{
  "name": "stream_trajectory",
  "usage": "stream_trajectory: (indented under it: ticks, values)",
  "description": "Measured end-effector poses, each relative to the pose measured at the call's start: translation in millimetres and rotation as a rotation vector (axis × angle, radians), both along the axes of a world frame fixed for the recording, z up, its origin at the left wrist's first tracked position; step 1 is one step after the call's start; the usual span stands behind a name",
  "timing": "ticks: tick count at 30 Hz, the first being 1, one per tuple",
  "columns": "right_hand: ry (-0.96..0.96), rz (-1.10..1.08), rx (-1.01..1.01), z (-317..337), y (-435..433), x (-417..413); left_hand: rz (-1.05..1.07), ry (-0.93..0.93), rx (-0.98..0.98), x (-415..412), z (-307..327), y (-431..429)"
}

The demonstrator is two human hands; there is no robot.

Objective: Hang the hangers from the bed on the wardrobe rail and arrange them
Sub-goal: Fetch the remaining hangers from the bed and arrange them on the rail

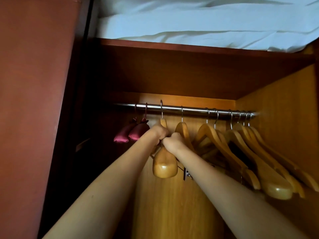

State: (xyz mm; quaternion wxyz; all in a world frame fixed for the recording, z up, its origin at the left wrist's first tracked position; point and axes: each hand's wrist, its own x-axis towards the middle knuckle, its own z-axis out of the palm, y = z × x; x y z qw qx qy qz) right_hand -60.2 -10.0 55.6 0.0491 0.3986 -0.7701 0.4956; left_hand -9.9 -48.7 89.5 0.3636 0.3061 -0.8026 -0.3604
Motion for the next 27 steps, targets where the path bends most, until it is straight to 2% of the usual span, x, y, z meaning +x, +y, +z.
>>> stream_trajectory:
  ticks: [7,11,15,18,21,23,27]
  values:
    - [0.1,-0.017,0.087,-15,9,7,-0.048,-0.013,0.07,-9,-14,-14]
    - [0.203,-0.053,0.096,-23,21,14,-0.072,-0.008,0.007,-14,-17,-20]
    - [0.257,-0.133,0.035,-23,41,17,-0.037,-0.095,-0.075,-14,-21,-14]
    - [0.354,-0.217,-0.068,-21,58,14,-0.041,-0.077,-0.072,-19,-24,-9]
    - [0.428,-0.307,-0.092,-18,76,8,-0.065,-0.156,-0.05,-20,-28,-3]
    - [0.453,-0.379,-0.098,-18,89,-1,-0.031,-0.184,-0.122,-19,-29,6]
    - [0.476,-0.505,-0.024,-17,123,-19,-0.013,-0.217,-0.437,-22,-27,26]
